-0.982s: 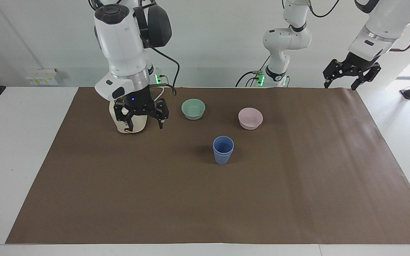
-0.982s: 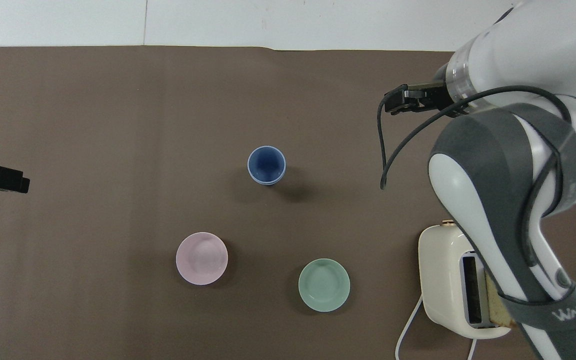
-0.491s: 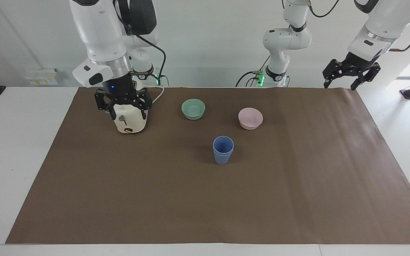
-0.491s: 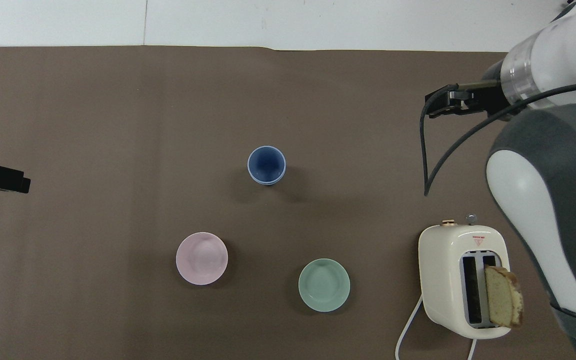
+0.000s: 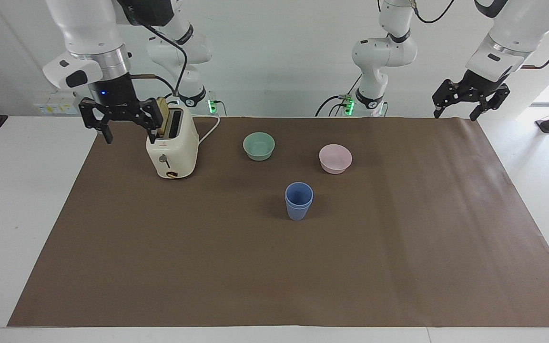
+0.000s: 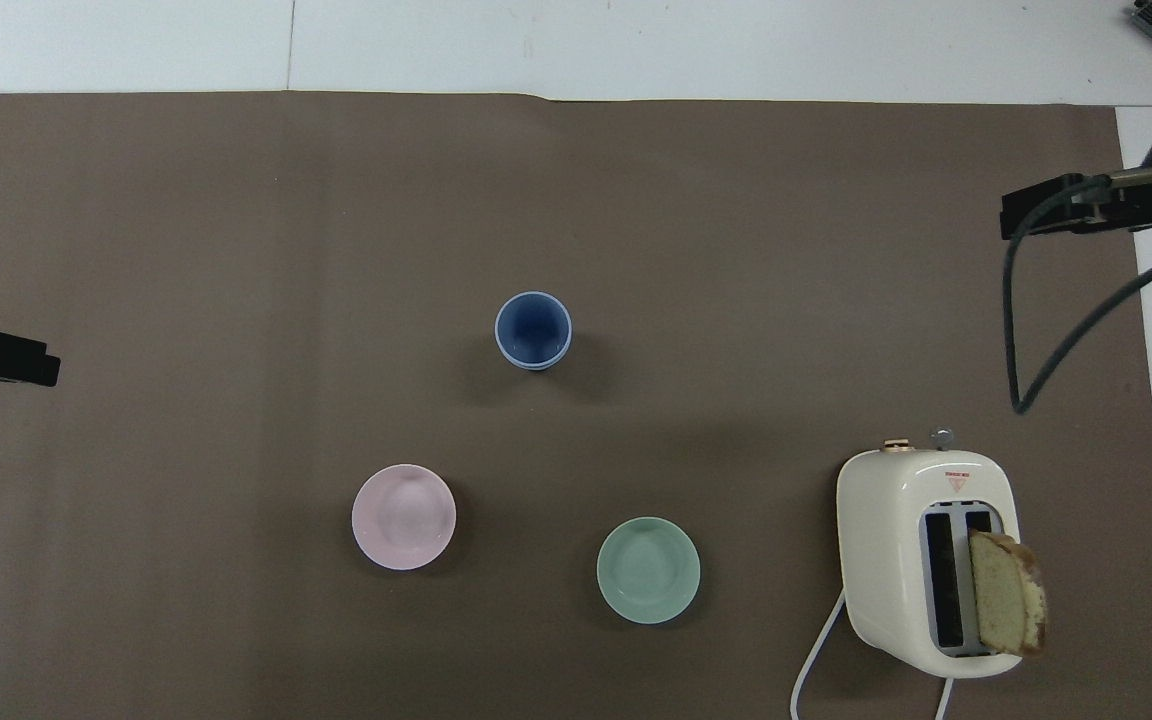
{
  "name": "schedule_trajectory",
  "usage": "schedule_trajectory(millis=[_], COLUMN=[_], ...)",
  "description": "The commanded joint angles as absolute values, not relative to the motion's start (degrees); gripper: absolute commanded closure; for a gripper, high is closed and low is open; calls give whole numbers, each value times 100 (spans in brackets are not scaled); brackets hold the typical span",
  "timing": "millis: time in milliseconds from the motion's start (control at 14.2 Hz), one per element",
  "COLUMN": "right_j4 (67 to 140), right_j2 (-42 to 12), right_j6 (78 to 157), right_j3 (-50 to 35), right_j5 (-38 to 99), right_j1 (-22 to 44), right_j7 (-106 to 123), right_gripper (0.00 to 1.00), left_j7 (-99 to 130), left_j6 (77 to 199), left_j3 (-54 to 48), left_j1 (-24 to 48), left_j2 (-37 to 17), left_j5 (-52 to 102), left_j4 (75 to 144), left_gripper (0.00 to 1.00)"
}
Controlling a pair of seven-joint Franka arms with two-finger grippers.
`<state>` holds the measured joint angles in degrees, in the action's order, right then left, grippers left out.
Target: Stack blue cups with both arms
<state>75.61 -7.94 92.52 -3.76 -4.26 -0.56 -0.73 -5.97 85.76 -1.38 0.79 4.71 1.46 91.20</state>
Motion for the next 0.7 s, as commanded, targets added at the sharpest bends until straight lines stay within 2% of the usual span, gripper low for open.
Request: schedule_trajectory(millis=[0,211,632], right_j4=[7953,8076,8130], right_j2=[-528,-414,-308], right_j6=[9255,9255,9158], right_j3=[-483,-475,-483], right_j5=[-361,78,105], right_j1=[-412,-694,-721], right_j7=[246,246,228], right_gripper=[0,0,0], left_j7=[-554,-554,-536], left_j6=[8508,8517,8534], left_j3=[-167,-167,-167], left_j1=[26,26,26], left_j2=[501,501,501], left_j5=[114,114,114], left_j4=[9079,9079,9079], left_gripper=[0,0,0])
